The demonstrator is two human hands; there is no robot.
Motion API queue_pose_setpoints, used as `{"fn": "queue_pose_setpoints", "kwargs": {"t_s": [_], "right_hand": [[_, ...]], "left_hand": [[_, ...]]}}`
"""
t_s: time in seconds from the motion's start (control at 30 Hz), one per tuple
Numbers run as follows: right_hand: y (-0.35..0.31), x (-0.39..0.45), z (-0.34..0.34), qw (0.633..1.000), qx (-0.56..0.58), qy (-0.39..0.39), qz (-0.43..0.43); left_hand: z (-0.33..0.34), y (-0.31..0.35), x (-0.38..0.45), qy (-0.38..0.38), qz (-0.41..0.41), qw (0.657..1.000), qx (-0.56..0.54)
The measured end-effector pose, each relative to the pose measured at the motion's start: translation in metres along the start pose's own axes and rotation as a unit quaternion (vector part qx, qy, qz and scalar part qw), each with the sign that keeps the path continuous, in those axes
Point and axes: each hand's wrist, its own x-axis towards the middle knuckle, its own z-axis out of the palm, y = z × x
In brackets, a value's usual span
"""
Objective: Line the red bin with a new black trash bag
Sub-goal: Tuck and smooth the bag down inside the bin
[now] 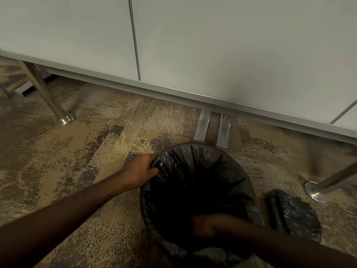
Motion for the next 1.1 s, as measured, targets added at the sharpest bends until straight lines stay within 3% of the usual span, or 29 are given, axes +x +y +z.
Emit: {"fn": "queue_pose_setpoints", "kwargs": {"t_s": [0.23,0.4,0.53,0.67,0.77,0.93,1.1], "right_hand": [[0.002,0.038,-0.078,0.992,0.050,0.096,-0.061],[0.018,0.062,-0.092,0.991,0.041,0.123,-0.037],[0.010,0.050,-0.090,0.993,0.000,0.107,-0.040],[0.008,0.019,-0.057,0.986,-0.143,0.039,-0.080],[0.033,0.011,-0.020,0.963,-0.263,-0.023,-0.046],[0.070,0.010,-0.007,0.974,-0.220,-0.044,0.032],[0.047,-0.015,-0.036,0.984,-0.152,0.064,-0.074]], "left_hand": [[-0.001,-0.001,0.000,0.005,0.000,1.000,0.000],[-0.001,-0.004,-0.003,0.002,0.003,1.000,0.001],[-0.001,-0.006,-0.003,0.004,0.002,1.000,0.002],[0.000,-0.011,0.000,0.008,0.005,1.000,-0.011],[-0.001,-0.016,0.003,0.003,0.000,1.000,-0.019],[-0.002,-0.022,0.002,0.004,-0.007,1.000,-0.027],[-0.003,-0.023,0.002,0.001,-0.009,0.999,-0.034]]}}
